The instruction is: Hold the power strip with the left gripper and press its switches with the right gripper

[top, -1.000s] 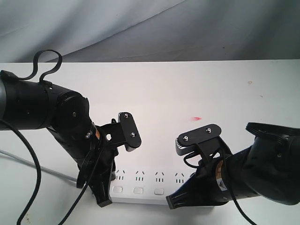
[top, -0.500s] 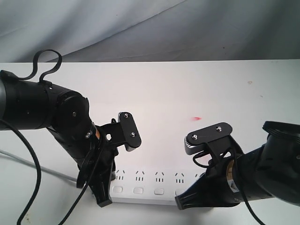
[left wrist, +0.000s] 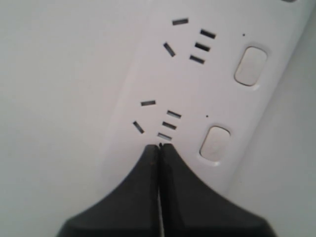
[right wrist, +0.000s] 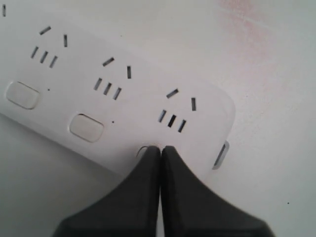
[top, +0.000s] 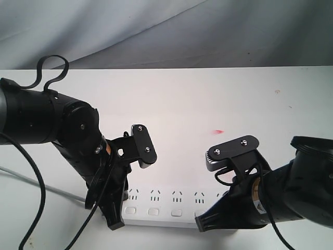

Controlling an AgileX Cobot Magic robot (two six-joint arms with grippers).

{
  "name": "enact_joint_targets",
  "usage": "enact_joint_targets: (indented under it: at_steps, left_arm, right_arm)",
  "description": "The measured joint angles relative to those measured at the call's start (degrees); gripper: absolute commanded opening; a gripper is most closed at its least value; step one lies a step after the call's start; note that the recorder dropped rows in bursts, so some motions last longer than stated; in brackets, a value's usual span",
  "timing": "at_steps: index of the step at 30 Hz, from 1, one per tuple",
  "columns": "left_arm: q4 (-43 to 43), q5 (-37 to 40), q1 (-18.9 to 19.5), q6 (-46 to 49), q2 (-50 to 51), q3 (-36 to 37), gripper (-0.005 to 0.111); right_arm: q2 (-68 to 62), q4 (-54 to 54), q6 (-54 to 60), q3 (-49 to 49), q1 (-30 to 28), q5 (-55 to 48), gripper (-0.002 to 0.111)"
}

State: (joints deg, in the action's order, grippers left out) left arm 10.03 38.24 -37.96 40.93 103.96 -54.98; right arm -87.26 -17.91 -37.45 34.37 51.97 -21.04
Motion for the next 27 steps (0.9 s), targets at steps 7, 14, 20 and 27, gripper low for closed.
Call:
enact_joint_targets:
  at_steps: [7,14,20,27]
  left_arm:
    - [0.0,0.0,0.0,0.0,0.0,0.0,0.0]
    - [0.0,0.0,0.0,0.0,0.0,0.0,0.0]
    - [0.0,0.0,0.0,0.0,0.0,0.0,0.0]
    - [0.0,0.0,0.0,0.0,0.0,0.0,0.0]
  right_arm:
    - [-1.5,-0.4,0.0,0.0,0.0,0.1,0.0]
    - [-3.1,-0.7,-0.1,0.1,0.0,1.6,0.0]
    - [-3.2,-0.7,-0.1,0.1,0.0,1.8,0.0]
    - [-3.2,-0.7,-0.2,0.1,0.0,1.8,0.0]
